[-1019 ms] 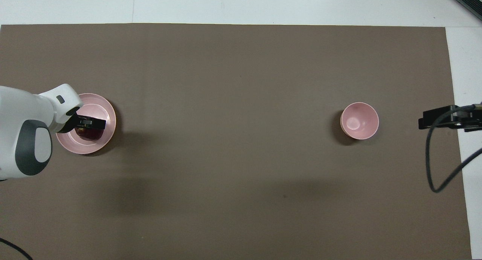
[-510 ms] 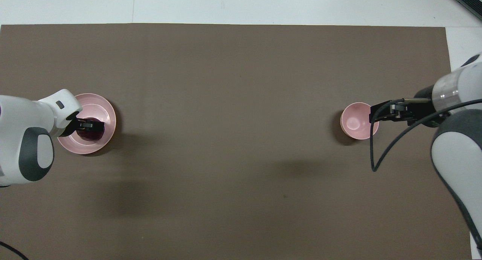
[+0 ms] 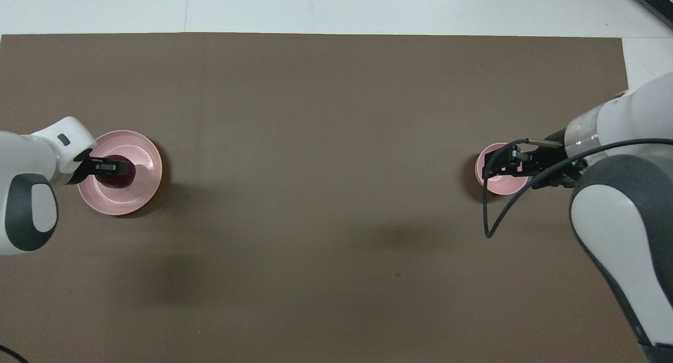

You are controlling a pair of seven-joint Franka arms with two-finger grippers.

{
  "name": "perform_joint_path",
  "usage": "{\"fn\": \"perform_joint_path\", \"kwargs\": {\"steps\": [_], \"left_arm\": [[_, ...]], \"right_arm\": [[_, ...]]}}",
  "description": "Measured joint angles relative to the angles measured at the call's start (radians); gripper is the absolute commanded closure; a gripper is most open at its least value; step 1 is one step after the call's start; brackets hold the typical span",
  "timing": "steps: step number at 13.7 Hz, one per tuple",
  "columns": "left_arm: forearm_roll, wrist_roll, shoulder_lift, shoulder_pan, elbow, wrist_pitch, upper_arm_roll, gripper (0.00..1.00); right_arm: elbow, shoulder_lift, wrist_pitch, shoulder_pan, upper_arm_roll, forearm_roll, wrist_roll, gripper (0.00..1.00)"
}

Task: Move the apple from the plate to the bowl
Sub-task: 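Lift the apple with the left gripper while the right gripper approaches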

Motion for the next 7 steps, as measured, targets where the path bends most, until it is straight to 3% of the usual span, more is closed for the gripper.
{"fn": "perform_joint_path", "kwargs": {"steps": [4, 7], "left_arm": [[-0.024, -0.004, -0.053, -0.001, 0.036, -0.019, -0.026, 1.00], [-0.206, -0.003, -0.066, -0.021, 0.062, -0.038, -0.060, 1.00]], "right_arm": [[-0.024, 0.001, 0.070, 0.090, 0.002, 0.028, 0.169, 0.00], [-0.028, 0.008, 0.114, 0.142, 0.003, 0.114, 0.306, 0.00]]}}
